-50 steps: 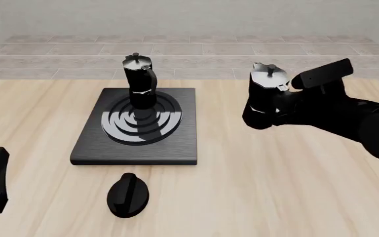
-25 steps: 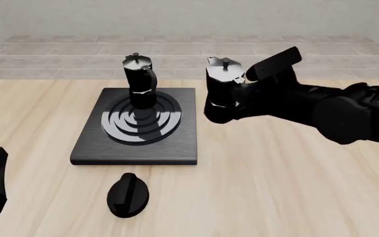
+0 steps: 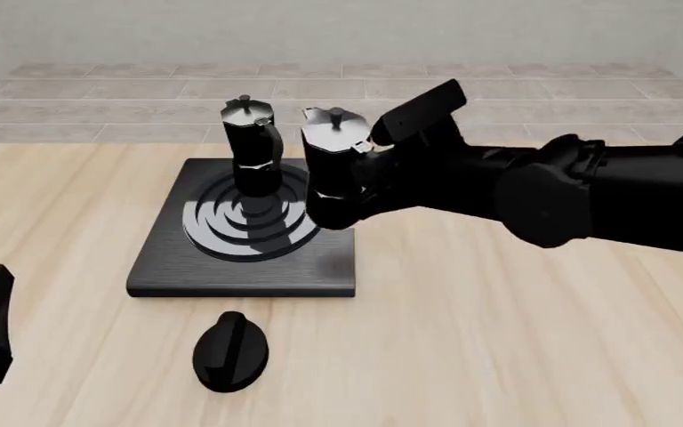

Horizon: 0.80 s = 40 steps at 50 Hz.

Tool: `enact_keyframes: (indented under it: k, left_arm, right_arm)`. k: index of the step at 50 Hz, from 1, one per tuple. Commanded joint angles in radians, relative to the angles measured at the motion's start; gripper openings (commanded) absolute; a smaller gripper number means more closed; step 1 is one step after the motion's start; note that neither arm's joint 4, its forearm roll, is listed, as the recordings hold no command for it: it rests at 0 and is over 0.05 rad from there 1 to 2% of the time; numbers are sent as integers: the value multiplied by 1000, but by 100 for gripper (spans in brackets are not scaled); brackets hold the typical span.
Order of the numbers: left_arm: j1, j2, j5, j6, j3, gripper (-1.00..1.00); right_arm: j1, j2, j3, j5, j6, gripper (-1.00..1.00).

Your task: Put both moka pots on the stove.

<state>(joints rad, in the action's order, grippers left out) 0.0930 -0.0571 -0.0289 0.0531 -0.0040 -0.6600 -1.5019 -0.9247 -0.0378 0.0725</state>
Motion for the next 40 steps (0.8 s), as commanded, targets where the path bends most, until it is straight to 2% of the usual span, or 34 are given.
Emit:
enact_keyframes:
  k: [1, 15, 40]
  left_arm:
    - [0, 2, 1, 0, 1, 100]
    - [0, 5, 6, 2, 0, 100]
    - [1, -1, -1, -2, 1, 100]
  right_arm:
    - [-58, -16, -74, 14, -22, -100]
    - [-107, -54, -112, 16, -55, -100]
    - [-135, -152, -178, -38, -39, -100]
